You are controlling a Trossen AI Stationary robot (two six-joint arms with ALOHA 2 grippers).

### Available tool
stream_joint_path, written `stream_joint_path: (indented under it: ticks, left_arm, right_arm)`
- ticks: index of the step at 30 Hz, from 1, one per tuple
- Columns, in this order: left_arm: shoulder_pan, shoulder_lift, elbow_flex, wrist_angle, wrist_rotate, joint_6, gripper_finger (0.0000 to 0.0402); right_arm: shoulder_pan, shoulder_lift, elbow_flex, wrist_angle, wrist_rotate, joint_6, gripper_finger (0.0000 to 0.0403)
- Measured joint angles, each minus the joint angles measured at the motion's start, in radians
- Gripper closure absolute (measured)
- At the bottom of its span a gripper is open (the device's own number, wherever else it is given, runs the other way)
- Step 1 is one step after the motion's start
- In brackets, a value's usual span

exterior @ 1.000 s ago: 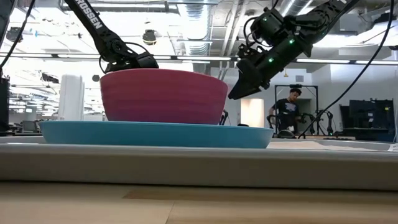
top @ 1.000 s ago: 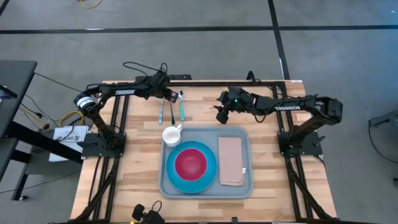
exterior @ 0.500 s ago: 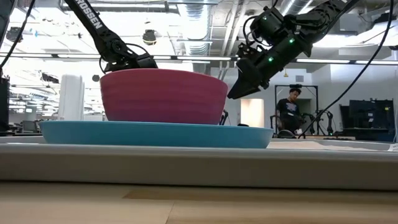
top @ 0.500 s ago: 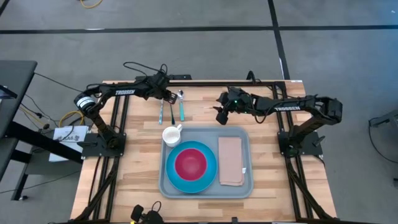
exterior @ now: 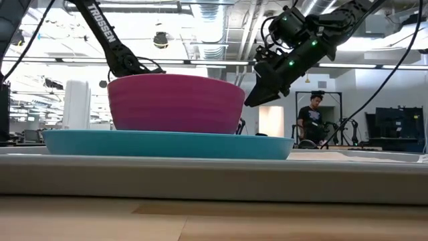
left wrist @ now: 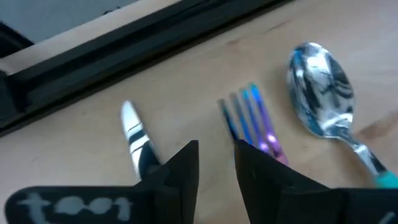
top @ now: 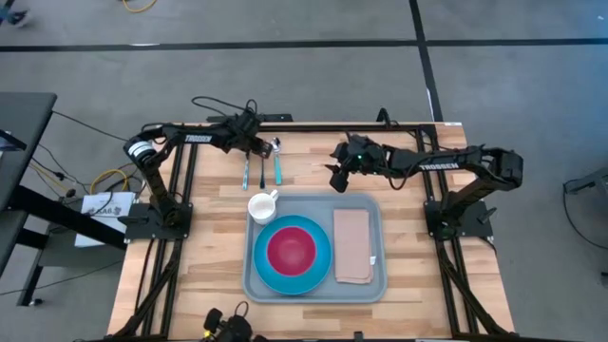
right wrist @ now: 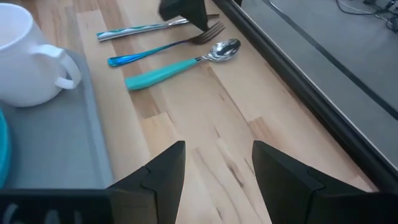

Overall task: Set up tray
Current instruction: Put the purple fork on the gray napkin

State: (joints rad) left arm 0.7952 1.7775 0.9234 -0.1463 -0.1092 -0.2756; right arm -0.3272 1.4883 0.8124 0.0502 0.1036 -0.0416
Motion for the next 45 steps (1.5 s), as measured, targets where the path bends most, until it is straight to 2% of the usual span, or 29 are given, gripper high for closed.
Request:
stream_joint_path:
  ticks: [9, 14, 24, 29, 36, 40, 45]
  left_arm:
    - [0.028, 0.0, 0.0, 0.023, 0.004, 0.002, 0.0311]
    - [0.036, 0.0, 0.0, 0.056, 0.113, 0.006, 0.0311]
    - [0.037, 0.002, 0.0, 0.074, 0.096, 0.022, 0.0311]
    - [0.04, 0.052, 0.001, 0.132, 0.127, 0.018, 0.0311]
    - [0.045, 0.068, 0.003, 0.168, 0.113, 0.03, 0.0311]
    - [0.045, 0.068, 0.004, 0.17, 0.125, 0.077, 0.0323]
    - [0.045, 0.068, 0.004, 0.166, 0.119, 0.085, 0.0357]
  right_arm:
    - [0.02, 0.0, 0.0, -0.052, -0.001, -0.001, 0.0225]
    - [0.026, 0.0, 0.0, -0.07, -0.001, 0.0, 0.0222]
    - [0.026, 0.0, 0.0, -0.072, -0.001, 0.0, 0.0225]
    - [0.026, 0.0, 0.0, -0.07, 0.0, -0.001, 0.0227]
    - [0.026, 0.0, 0.0, -0.065, 0.0, -0.006, 0.0225]
    - [0.026, 0.0, 0.0, -0.065, 0.0, -0.01, 0.0227]
    - [0.026, 0.0, 0.0, -0.065, 0.001, -0.01, 0.0225]
